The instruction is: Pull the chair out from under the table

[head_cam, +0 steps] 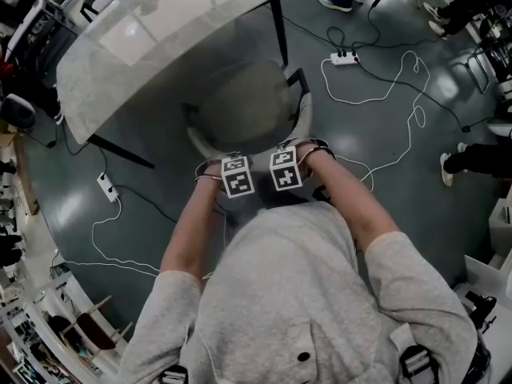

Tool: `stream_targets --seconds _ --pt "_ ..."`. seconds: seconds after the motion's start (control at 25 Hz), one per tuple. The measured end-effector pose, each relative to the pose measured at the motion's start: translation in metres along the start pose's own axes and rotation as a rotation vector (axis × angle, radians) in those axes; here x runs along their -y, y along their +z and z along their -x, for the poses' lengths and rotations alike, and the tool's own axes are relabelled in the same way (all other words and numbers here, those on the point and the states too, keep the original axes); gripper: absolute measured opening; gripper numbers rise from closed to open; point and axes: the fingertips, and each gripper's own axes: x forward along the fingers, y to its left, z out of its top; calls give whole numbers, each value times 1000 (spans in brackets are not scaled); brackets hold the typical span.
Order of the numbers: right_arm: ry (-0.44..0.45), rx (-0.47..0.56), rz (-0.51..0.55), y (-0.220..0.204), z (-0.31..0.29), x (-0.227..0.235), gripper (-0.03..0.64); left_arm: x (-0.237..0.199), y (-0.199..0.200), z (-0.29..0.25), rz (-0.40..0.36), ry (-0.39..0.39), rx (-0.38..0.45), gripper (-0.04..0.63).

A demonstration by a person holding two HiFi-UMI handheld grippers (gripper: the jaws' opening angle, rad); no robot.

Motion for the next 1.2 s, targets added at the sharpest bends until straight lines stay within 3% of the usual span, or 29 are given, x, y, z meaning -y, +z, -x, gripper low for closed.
stream_targets --seconds 1.2 --pt "6 -9 -15 14 -4 -94 95 92 7 -9 -18 -5 2 94"
